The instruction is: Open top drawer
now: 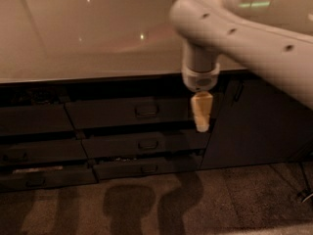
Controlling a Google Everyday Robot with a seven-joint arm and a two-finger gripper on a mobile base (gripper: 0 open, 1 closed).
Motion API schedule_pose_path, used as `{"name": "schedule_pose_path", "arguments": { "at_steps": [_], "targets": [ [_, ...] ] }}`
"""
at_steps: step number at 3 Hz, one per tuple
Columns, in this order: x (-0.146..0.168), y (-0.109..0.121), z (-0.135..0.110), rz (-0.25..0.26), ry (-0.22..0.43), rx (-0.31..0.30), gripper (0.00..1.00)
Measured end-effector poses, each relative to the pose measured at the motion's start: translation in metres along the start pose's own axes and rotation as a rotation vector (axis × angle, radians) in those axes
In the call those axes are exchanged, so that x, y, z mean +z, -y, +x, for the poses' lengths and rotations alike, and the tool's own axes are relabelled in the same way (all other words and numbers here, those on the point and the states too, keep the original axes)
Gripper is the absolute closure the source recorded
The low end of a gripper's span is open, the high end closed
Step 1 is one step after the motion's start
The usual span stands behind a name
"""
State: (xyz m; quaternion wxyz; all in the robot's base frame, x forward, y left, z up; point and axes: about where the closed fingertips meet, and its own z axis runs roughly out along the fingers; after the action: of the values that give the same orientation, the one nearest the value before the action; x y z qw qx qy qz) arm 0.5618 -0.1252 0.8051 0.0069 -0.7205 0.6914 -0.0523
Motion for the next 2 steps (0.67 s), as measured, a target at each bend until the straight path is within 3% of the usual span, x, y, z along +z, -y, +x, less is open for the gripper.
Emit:
{"name": "schedule_pose_path", "arguments": {
  "at_steps": [1,2],
  "targets": [
    [-0.0026,-0.0031,-0.0011,-0.024,0.200,-0.078,0.00],
    [-0.0053,-0.0046,-0.0062,-0.019,0.247,-0.159,0.00]
  ]
}}
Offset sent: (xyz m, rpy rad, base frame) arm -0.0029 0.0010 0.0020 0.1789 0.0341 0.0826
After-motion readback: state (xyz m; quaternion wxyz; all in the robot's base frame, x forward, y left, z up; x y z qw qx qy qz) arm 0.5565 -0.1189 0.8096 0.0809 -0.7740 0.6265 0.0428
